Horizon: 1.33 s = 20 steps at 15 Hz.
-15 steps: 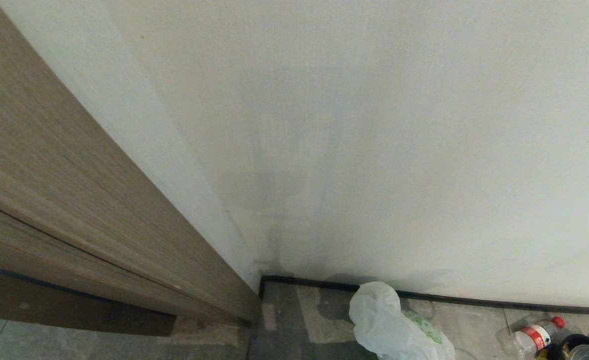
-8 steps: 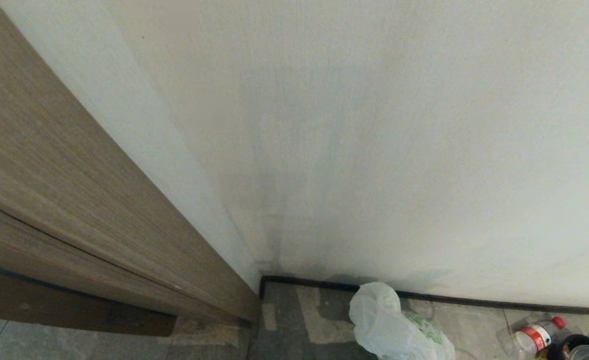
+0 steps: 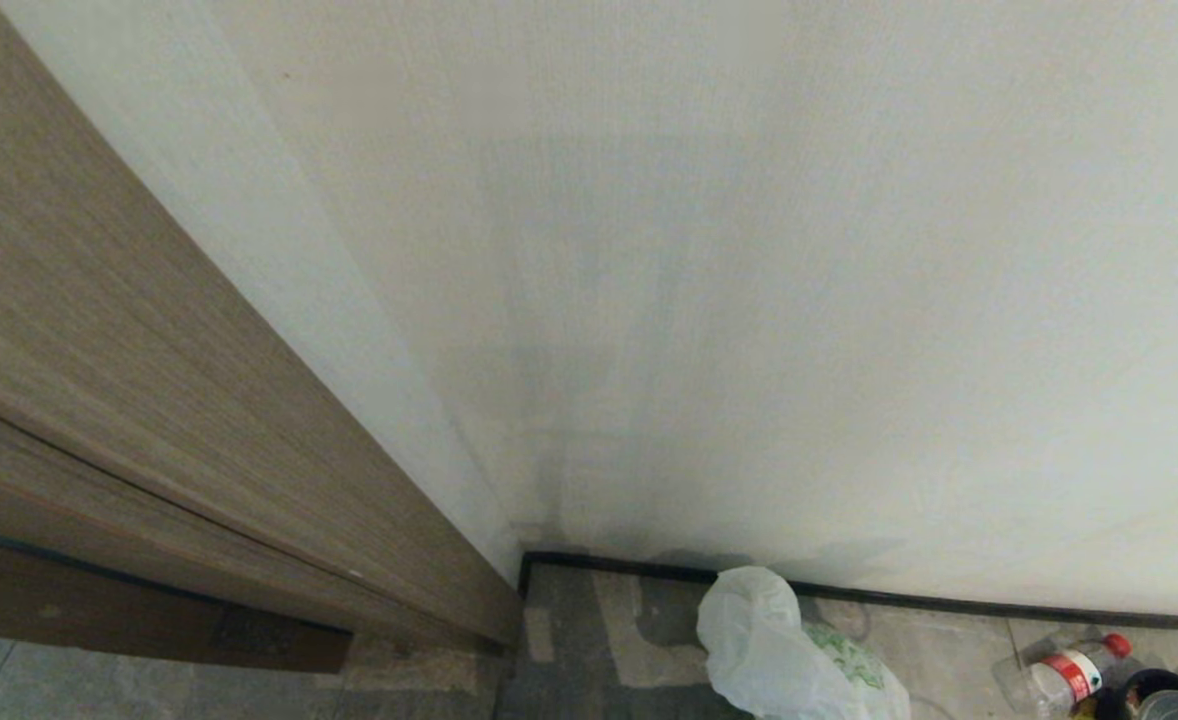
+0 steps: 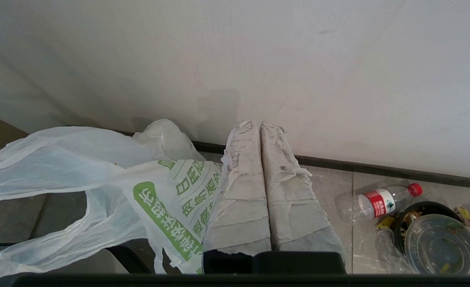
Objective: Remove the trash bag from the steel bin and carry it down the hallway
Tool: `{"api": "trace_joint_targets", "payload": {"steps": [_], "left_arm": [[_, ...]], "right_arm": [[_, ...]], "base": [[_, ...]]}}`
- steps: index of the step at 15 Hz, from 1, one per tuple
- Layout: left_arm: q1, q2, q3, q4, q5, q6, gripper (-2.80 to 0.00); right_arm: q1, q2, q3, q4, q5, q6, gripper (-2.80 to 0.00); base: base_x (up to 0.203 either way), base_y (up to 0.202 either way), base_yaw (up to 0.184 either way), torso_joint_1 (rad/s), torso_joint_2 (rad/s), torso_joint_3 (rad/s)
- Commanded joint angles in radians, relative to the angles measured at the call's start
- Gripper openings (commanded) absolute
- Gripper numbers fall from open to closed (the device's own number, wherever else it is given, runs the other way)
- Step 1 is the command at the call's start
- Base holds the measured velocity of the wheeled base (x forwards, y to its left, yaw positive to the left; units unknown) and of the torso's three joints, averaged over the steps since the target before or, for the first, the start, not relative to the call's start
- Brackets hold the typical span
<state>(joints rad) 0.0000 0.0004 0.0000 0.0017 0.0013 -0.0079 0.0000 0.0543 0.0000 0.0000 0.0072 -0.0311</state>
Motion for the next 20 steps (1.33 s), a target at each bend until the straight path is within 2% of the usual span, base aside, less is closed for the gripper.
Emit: {"api": "trace_joint_targets", "payload": {"steps": [1, 20], "left_arm": [[0.0, -0.002, 0.001, 0.0, 0.0, 0.0, -2.8], [0.0, -0.002, 0.0, 0.0, 0.001, -0.003, -2.8]], "right_arm": [[0.0, 0.003, 0.0, 0.0, 0.0, -0.001, -2.8], [0.0, 0.003, 0.0, 0.0, 0.0, -0.001, -2.8]], "base": [[0.0, 0.0, 0.0, 0.0, 0.0, 0.092], [0.0, 0.0, 0.0, 0.002, 0.0, 0.195]]}}
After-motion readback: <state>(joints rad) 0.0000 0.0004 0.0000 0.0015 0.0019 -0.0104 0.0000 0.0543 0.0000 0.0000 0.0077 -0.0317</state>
